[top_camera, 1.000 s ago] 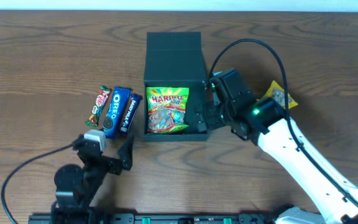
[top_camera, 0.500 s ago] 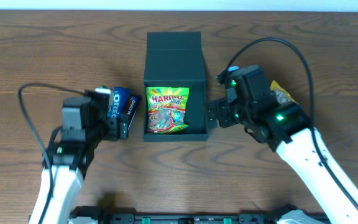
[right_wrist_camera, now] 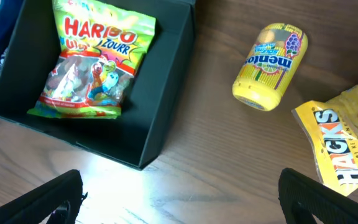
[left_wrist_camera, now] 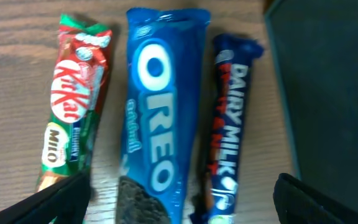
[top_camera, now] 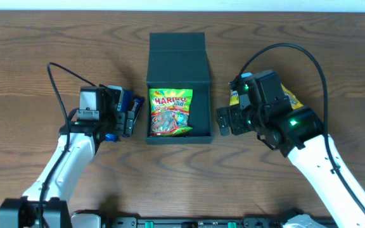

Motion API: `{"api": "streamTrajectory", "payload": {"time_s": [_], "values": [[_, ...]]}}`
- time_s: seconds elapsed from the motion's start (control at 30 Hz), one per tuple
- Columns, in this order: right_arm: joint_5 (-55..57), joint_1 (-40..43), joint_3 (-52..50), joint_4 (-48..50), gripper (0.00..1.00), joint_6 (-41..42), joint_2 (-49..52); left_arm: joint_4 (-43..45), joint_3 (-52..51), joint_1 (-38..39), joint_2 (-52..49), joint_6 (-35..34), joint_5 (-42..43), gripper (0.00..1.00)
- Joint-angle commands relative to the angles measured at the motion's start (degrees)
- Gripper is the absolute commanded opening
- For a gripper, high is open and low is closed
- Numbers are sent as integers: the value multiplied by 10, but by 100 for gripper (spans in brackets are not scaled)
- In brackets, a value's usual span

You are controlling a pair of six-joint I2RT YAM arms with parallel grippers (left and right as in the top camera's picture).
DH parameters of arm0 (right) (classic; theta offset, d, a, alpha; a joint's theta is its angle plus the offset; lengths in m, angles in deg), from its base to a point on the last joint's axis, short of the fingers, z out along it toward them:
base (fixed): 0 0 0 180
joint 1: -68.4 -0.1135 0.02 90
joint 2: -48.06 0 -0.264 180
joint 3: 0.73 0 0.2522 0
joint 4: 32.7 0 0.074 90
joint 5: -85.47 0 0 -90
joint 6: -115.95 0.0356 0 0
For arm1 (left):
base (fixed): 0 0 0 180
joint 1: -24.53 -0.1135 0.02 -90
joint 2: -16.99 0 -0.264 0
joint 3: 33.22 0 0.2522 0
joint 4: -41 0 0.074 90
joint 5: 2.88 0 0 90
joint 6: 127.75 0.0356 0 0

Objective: Pack container
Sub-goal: 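Reach left gripper to the blue Oreo pack and grasp it, then place the Oreo pack into the box beside the Haribo bag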

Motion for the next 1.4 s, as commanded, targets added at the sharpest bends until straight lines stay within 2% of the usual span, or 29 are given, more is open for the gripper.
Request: {"api": "streamTrajectory", "payload": {"time_s": [0.0,0.03,0.1,0.2,0.33,0.53,0.87,0.93,1.03,1.2,1.37], "values": [[-4,6,-10,4,99,-10,-2,10,11,-3,-16,22,-32,99],[-4,6,-11,6,99,-10,-2,12,11,-3,-20,24,-32,100],[-4,6,-14,7,99,-10,-2,19,11,-3,-31,27,-31,89],[-4,6,-16,7,99,-10,-2,31,11,-3,-49,27,-31,80],[-4,6,-16,7,99,-10,-2,44,11,-4,-71,27,-31,78],[-4,6,-16,7,99,-10,-2,61,11,-4,-83,27,-32,63],[-4,6,-16,7,99,-10,-2,60,11,-4,-112,27,-32,55],[-4,6,-16,7,99,-10,-2,60,11,-4,-112,27,-32,50],[-3,6,-16,8,99,-10,-2,60,11,-4,-112,24,-32,35],[3,12,-16,9,99,-10,-2,60,11,-4,-112,-2,-32,32],[6,61,-16,14,99,9,-10,50,26,-4,-103,-44,-31,18]]}}
